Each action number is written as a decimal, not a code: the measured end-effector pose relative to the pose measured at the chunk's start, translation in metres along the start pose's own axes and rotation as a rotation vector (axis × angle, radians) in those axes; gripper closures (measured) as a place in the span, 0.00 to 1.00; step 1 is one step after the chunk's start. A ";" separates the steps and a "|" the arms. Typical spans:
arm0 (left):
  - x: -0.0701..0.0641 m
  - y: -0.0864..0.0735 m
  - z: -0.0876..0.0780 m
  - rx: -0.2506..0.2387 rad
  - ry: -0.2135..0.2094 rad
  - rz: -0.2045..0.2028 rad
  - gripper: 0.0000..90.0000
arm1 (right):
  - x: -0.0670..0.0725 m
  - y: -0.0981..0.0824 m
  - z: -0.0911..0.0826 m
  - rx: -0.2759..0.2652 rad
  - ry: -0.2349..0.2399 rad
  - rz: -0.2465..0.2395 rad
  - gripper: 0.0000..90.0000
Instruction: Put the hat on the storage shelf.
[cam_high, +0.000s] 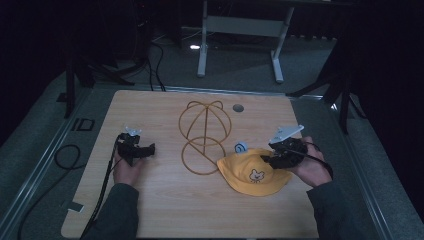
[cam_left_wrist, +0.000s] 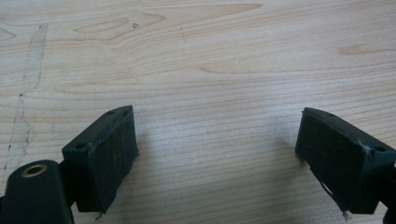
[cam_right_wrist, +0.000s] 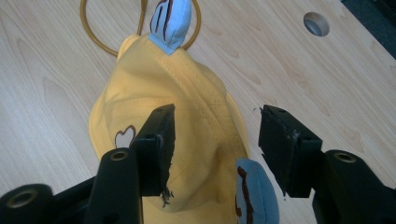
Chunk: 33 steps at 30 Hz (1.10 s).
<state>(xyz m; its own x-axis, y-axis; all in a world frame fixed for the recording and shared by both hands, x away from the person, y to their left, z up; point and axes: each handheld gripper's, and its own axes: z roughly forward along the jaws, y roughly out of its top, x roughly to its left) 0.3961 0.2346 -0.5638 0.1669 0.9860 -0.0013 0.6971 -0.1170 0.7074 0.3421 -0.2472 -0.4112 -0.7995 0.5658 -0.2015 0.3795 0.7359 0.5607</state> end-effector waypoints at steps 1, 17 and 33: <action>0.000 0.000 0.000 0.000 0.000 0.000 0.14 | 0.000 0.001 0.001 0.008 0.004 -0.002 0.50; 0.000 0.000 0.000 0.000 0.000 0.000 0.14 | -0.007 0.018 0.007 0.115 0.035 -0.073 0.46; 0.000 0.000 0.000 -0.002 -0.002 0.001 0.14 | -0.010 0.034 0.024 0.227 0.091 -0.119 0.48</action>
<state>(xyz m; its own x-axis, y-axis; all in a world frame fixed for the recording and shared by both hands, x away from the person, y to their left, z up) 0.3963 0.2344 -0.5639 0.1687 0.9857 -0.0018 0.6959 -0.1178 0.7084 0.3743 -0.2188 -0.4094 -0.8793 0.4422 -0.1768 0.3667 0.8656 0.3410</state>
